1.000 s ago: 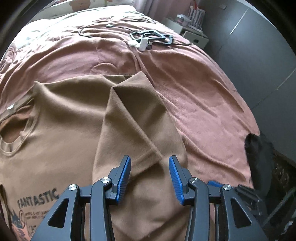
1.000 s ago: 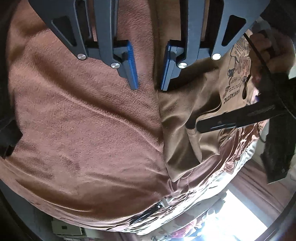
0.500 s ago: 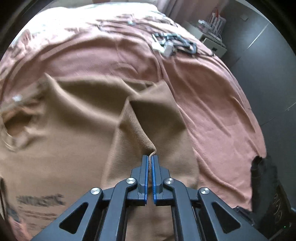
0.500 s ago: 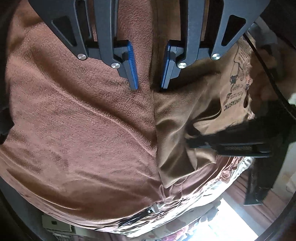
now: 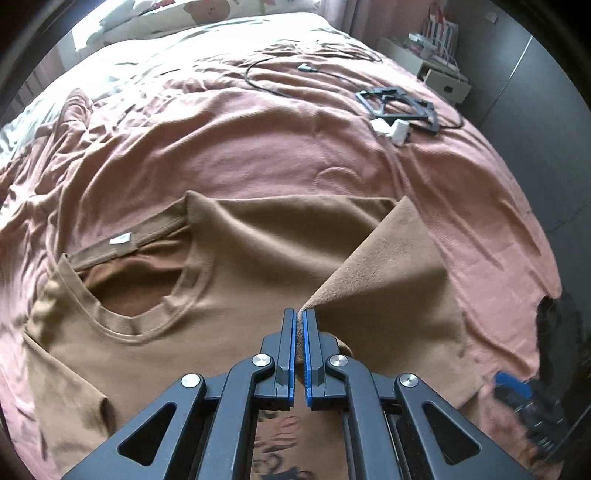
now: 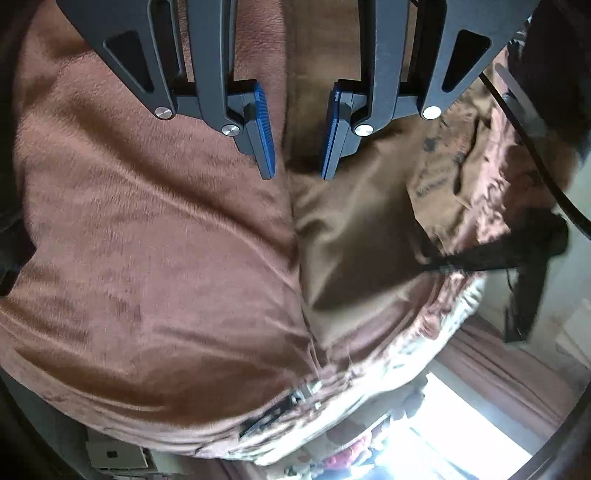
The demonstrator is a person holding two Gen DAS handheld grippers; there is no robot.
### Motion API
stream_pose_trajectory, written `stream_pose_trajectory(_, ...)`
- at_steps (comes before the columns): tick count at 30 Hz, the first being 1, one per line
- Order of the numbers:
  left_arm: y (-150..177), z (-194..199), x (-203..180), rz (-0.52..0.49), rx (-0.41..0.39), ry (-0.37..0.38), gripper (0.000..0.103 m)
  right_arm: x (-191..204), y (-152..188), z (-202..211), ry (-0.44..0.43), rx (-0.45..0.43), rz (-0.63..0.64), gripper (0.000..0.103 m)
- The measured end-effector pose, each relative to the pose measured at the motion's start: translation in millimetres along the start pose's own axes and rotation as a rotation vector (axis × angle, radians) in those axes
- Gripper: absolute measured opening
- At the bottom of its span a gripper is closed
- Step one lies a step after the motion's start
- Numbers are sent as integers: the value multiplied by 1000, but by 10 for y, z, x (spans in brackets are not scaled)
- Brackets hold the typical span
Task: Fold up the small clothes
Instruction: 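Fold the held sleeve back over the folded side and open the left gripper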
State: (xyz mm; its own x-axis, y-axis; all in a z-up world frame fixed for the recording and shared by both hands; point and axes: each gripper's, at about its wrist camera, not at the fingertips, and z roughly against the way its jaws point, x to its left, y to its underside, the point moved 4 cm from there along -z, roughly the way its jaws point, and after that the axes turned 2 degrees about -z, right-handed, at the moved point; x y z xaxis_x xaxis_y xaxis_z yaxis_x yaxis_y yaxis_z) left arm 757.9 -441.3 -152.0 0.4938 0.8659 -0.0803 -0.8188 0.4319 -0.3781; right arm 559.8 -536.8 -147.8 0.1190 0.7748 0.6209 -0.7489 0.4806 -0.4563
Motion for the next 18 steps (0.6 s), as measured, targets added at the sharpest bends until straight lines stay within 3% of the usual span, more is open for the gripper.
stream_pose_trajectory(4, 51, -88, 109, -25, 30, -37, 3, -75, -37, 7, -85, -45, -81, 23)
stream_pose_trajectory(10, 90, -256, 199, -32, 47, -45, 3, -145, -12, -207, -53, -25, -104, 23)
stream_pose_trajectory(18, 106, -459, 271, -49, 85, -65, 3, 41, 41, -445, 30, 23, -15, 22)
